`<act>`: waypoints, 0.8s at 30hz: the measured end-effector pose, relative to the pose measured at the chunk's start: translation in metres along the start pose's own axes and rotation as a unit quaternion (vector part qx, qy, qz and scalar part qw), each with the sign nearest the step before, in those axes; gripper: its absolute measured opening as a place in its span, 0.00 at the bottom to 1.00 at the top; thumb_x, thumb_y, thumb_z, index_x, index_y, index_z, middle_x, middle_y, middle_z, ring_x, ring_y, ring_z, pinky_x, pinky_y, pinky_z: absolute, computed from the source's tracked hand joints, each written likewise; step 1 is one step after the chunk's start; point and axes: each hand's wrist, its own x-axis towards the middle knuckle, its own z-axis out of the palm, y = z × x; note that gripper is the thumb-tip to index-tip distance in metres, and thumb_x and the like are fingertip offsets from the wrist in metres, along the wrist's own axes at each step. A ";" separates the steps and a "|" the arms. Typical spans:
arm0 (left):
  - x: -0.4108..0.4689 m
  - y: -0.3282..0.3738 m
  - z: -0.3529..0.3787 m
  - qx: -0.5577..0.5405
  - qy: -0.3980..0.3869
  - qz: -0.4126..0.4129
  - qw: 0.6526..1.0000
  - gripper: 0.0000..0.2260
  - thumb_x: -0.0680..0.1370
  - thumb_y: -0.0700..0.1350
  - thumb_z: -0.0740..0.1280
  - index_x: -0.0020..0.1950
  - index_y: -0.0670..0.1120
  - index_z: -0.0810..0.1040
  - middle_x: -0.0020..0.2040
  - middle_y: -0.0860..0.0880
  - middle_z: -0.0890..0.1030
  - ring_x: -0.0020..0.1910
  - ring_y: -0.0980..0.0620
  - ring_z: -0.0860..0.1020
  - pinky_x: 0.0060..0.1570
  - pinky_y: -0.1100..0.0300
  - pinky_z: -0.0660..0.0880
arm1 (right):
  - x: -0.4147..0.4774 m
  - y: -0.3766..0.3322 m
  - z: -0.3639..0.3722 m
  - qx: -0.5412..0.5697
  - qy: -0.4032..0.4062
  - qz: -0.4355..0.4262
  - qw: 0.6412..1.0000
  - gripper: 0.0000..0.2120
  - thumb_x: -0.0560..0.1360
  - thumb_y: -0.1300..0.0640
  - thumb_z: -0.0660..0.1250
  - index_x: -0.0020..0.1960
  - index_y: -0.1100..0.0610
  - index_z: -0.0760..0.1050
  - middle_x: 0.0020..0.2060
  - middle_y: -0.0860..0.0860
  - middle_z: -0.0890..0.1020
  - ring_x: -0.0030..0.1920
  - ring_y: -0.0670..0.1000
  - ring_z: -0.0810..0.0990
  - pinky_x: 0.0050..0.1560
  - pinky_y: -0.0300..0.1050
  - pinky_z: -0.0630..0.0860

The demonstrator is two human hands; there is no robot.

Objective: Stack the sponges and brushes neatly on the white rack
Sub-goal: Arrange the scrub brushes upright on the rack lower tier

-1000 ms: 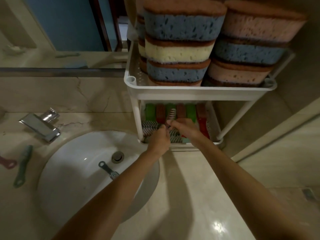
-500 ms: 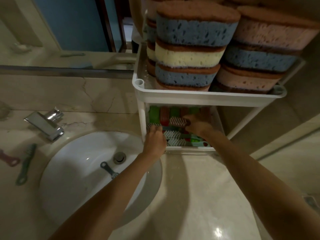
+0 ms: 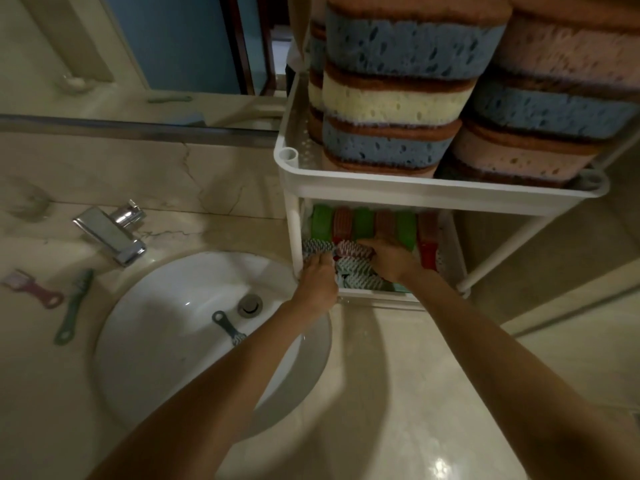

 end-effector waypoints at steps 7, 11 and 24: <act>-0.045 -0.022 -0.019 -0.142 0.066 0.029 0.987 0.18 0.78 0.31 0.54 0.66 0.40 0.72 0.65 0.43 0.74 0.65 0.47 0.72 0.64 0.63 0.65 | -0.024 -0.043 0.017 0.071 0.225 -0.021 0.972 0.19 0.69 0.68 0.57 0.57 0.65 0.77 0.53 0.64 0.79 0.50 0.65 0.80 0.50 0.53 0.78; -0.092 -0.079 -0.025 -0.220 0.168 -0.051 0.960 0.14 0.77 0.31 0.57 0.59 0.38 0.75 0.57 0.40 0.80 0.55 0.42 0.79 0.57 0.55 0.73 | -0.053 -0.095 0.056 0.126 0.268 -0.119 0.948 0.16 0.65 0.63 0.54 0.43 0.64 0.79 0.38 0.60 0.80 0.37 0.59 0.80 0.35 0.46 0.77; -0.085 -0.247 -0.021 -0.215 0.056 -0.300 0.928 0.13 0.77 0.34 0.57 0.59 0.37 0.75 0.58 0.35 0.78 0.56 0.37 0.77 0.59 0.49 0.74 | -0.006 -0.201 0.204 0.120 -0.191 0.064 0.972 0.17 0.77 0.57 0.60 0.64 0.63 0.69 0.60 0.60 0.73 0.58 0.59 0.75 0.57 0.49 0.74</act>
